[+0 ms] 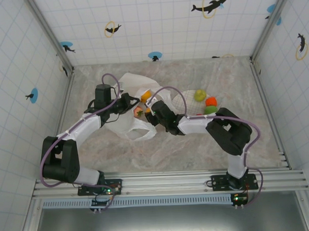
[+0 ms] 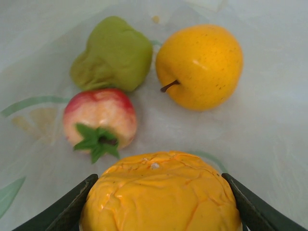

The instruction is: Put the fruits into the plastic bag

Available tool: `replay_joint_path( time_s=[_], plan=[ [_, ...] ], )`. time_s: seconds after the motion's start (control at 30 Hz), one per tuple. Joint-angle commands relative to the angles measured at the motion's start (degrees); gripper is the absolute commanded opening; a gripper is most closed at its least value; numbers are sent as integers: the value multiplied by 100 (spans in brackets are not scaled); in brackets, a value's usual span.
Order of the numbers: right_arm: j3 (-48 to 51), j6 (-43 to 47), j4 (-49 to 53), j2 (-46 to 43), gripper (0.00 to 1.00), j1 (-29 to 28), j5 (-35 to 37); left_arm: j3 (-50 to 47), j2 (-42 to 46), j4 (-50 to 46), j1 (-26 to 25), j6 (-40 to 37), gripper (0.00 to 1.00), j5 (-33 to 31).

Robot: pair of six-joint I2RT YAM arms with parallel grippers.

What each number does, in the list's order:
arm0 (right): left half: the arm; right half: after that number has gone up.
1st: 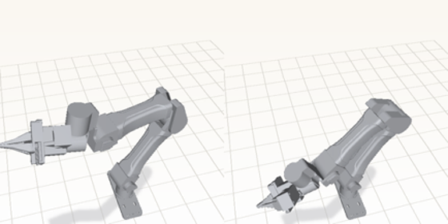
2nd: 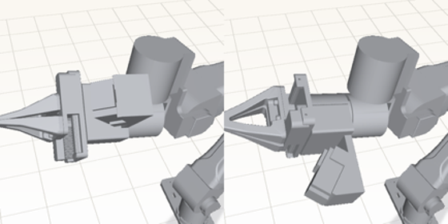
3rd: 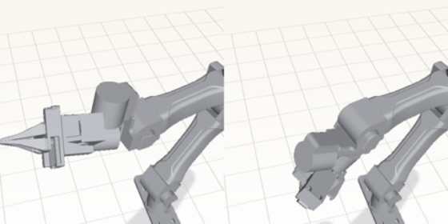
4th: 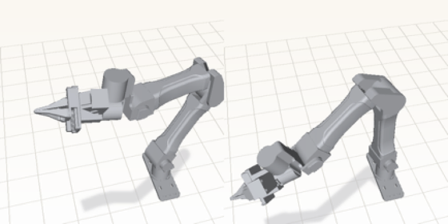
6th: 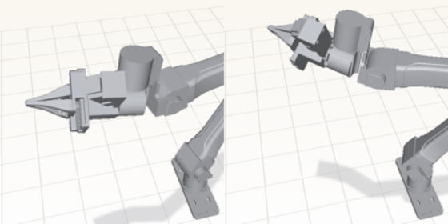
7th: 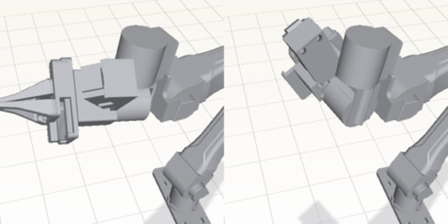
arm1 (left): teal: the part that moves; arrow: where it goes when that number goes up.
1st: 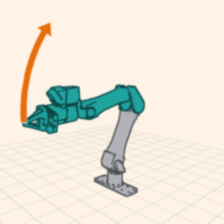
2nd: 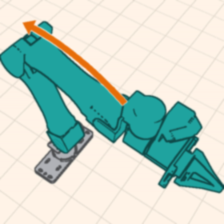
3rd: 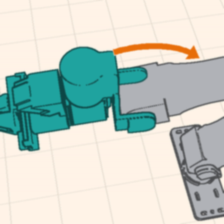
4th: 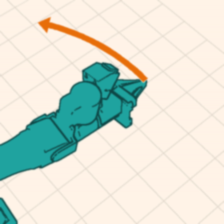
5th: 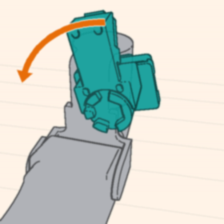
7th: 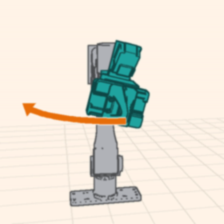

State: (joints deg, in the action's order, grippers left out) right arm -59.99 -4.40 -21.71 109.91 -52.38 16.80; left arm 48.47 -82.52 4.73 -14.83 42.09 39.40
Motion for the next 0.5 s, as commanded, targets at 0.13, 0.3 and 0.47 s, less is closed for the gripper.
replay_joint_path(
  time_s=[0.13, 0.3, 0.47],
  plan=[
    [-573, -358, -991, 738, 57, -2, 726, 40, 52, -26, 45, -8, 0, 31],
    [-1106, -511, -993, 1225, 57, -7, 875, 45, 44, -16, 37, -1, 0, 55],
    [-1537, -805, -1037, 1607, 58, -12, 848, 40, 34, -5, 42, -7, 0, 60]
  ],
)
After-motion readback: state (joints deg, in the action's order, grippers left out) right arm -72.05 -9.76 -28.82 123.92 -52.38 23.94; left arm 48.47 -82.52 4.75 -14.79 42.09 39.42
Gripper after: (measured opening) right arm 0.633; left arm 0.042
